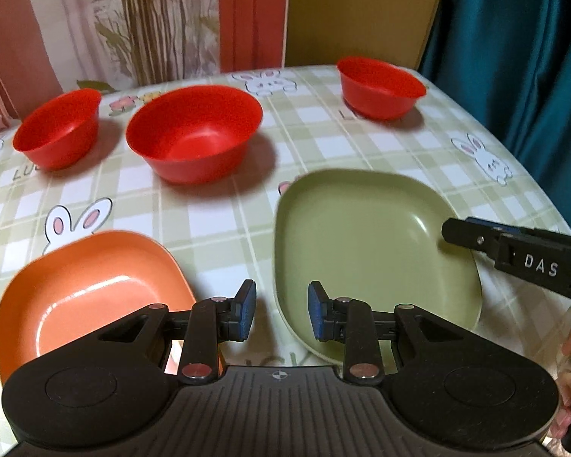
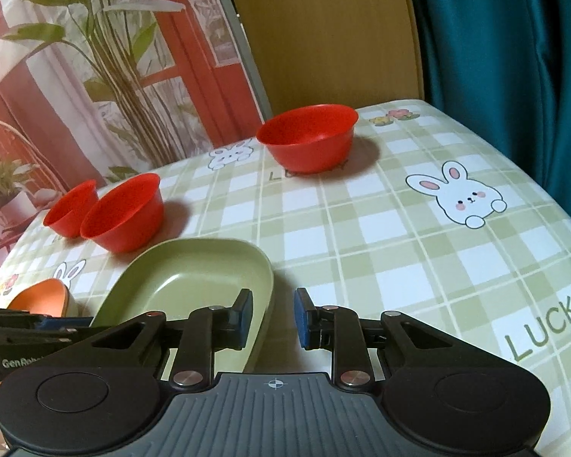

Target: Organize plates and bowls

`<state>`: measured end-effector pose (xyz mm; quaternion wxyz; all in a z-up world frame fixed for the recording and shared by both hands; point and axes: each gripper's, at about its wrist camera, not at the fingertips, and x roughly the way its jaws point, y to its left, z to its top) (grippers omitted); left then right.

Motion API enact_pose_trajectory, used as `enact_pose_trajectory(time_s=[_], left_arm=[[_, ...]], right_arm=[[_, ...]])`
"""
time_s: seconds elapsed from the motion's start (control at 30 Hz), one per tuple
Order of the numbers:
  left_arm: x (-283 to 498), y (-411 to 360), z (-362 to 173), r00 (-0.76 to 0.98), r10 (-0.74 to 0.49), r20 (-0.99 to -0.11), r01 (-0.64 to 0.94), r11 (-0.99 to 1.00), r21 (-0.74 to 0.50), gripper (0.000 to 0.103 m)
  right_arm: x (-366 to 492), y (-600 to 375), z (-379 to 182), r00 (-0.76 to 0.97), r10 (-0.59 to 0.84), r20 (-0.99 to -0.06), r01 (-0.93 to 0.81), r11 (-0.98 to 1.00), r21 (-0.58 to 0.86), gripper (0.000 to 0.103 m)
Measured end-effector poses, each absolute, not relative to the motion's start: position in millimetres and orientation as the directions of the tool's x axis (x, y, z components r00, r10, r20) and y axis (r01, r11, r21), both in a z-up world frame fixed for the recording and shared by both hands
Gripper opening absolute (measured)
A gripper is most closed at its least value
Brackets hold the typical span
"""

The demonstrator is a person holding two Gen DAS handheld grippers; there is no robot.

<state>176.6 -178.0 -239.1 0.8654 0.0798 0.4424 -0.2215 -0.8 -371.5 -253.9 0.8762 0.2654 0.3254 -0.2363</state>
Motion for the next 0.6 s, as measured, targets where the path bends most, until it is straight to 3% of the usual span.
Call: enact_pose_trajectory(time_s=[0.37,0.5,0.6], left_arm=[[167.6,-179.4,-246.6,0.518,-0.296,-0.803,0.451,0.892,-0.037,0.031],[164.4,-179.9,-244.7,0.520,-0.315,-0.794,0.470,0.882,-0.042,0.020],[160.0,-181.1,-242.6,0.526,-0.327,-0.785,0.486,0.873,-0.038,0.020]], right_arm=[[-2.3,-362.8,-256.6,0.669,-0.209,-0.714,0.581,0.745,0.327,0.017],[-1.5,-360.0,-254.7,0.671,-0.209,-0.712,0.582,0.744,0.329,0.012],[-1.3,-360.1,-251.3,0.668,-0.227,-0.709,0.586,0.748,0.312,0.012]])
